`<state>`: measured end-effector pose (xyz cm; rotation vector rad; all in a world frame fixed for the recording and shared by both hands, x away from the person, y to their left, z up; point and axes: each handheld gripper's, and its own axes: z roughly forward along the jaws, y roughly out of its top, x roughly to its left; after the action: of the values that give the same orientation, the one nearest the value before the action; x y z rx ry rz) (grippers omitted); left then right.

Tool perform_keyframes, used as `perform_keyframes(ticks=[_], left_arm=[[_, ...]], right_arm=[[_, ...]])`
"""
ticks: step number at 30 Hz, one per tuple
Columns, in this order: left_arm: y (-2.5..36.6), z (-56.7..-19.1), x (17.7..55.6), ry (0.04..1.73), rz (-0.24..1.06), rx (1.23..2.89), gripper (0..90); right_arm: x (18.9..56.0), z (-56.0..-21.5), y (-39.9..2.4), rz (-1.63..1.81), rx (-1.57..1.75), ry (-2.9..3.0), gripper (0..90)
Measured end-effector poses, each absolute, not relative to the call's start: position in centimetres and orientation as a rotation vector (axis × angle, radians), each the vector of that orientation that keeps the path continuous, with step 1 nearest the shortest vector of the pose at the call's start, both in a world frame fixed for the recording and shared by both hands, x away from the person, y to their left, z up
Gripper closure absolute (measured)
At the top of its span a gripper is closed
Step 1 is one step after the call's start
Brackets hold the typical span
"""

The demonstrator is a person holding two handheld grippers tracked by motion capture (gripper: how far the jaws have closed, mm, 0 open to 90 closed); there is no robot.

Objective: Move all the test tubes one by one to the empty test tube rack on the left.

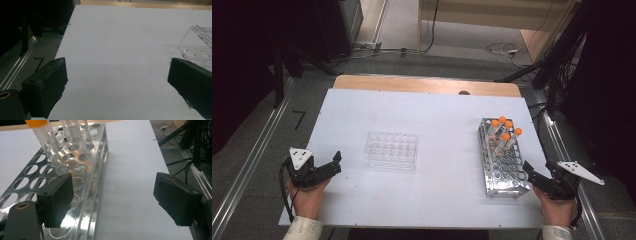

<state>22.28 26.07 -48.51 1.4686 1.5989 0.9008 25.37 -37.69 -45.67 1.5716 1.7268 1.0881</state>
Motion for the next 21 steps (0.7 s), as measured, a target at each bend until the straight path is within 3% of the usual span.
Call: perform_keyframes(ticks=[21], left_arm=[[25.7, -48.6, 22.2, 1.599, 0.912, 1.478, 3.2]], right_arm=[[26.0, -44.6, -36.0, 1.11, 1.509, 1.777, 15.3]])
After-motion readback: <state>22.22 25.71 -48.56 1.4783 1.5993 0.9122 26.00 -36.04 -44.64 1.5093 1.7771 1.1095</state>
